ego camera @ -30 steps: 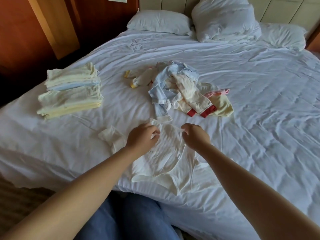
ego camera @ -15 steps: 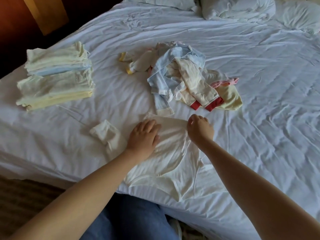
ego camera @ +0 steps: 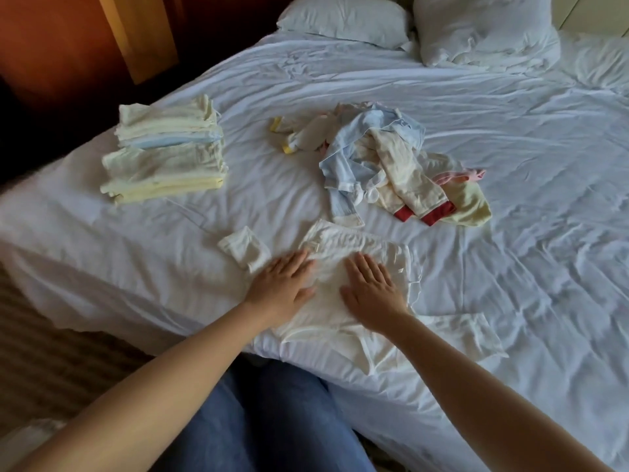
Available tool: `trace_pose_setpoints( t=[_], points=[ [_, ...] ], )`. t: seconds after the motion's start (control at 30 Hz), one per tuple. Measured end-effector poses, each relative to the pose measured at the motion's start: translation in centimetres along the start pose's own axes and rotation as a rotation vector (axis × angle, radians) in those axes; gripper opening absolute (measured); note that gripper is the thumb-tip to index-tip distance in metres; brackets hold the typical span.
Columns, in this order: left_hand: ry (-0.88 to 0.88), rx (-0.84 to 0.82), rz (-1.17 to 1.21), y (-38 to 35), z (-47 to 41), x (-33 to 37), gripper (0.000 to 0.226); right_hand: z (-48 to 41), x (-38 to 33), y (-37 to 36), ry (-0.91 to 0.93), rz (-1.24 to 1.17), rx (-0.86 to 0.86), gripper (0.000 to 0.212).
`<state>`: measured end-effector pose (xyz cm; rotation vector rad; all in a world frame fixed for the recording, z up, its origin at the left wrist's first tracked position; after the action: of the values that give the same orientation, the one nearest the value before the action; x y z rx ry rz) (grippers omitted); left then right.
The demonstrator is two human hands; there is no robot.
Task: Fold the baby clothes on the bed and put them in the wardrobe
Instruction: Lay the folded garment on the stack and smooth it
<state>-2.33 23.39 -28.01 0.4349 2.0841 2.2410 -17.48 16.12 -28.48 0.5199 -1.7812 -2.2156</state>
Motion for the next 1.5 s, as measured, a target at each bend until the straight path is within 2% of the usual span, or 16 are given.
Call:
trace_pose_setpoints(
  t=[0.1,0.2,0.27,0.4,0.53,0.63,0.73,0.87,0.97,1.03,1.1,1.2,1.27,1.33,1.4,1.5],
  points=[
    [-0.017,0.252,0.095,3.2,1.5,-1.0,0.059,-0.1,-1.1,2.8,-0.005,-0.025,0.026,0.056],
    [0.097,0.521,0.123,5.8,4.1,-3.9,0.036,-0.2,-3.6,5.2,0.068,-0.129,0.058,0.045],
    [0.222,0.586,0.121,6.7,5.9,-6.3,0.032,-0.6,-6.3,6.1,0.142,-0.177,0.067,0.041],
    [0.431,0.507,0.157,6.1,8.0,-11.2,0.036,-2.4,-12.2,6.8,0.207,-0.224,0.034,0.038],
    [0.467,0.424,0.210,4.8,7.9,-13.1,0.040,-5.1,-16.6,5.9,0.177,-0.222,-0.042,0.038],
    [0.497,0.390,0.216,3.6,7.4,-13.7,0.044,-7.5,-17.9,3.7,0.067,-0.253,-0.141,0.044],
    [0.539,0.439,0.263,2.7,7.3,-14.2,0.045,-9.2,-18.6,1.8,-0.002,-0.294,-0.169,0.045],
    [0.545,0.502,0.304,2.4,7.4,-14.8,0.043,-9.9,-18.6,0.7,-0.074,-0.330,-0.191,0.033],
    [0.536,0.538,0.333,2.5,7.8,-15.1,0.040,-9.7,-18.3,1.0,-0.118,-0.532,-0.195,0.023],
    [0.548,0.567,0.483,2.1,8.0,-15.8,0.042,-9.1,-18.3,1.6,-0.148,-0.754,-0.229,0.020],
    [0.548,0.625,0.818,1.9,8.4,-16.2,0.041,-8.4,-18.3,2.0,-0.178,-0.913,-0.289,0.015],
    [0.495,0.819,1.087,3.9,9.2,-16.5,0.027,-7.3,-18.7,2.7,-0.211,-1.017,-0.327,0.009],
    [0.492,0.897,1.146,4.9,9.7,-16.4,0.026,-6.8,-19.0,3.0,-0.213,-1.045,-0.317,0.010],
    [0.516,0.924,1.090,5.2,10.1,-16.5,0.026,-6.3,-19.2,3.2,-0.185,-1.035,-0.283,0.015],
    [0.570,0.877,0.896,5.3,10.4,-16.9,0.026,-5.8,-19.0,3.7,-0.083,-0.899,-0.137,0.022],
    [0.641,0.717,0.681,4.4,10.7,-17.4,0.023,-3.3,-18.1,4.2,0.115,-0.548,0.163,0.035]
  ],
)
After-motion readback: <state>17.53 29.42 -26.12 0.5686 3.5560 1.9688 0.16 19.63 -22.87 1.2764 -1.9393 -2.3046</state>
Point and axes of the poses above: each hand's wrist, its own z-axis away from the middle knuckle, its own y-axis out of the back of the hand, x = y × z, the point moved 8 cm from there along -z, towards the middle knuckle, and after that the axes turned 15 degrees about -y, right-handed, at the moved point
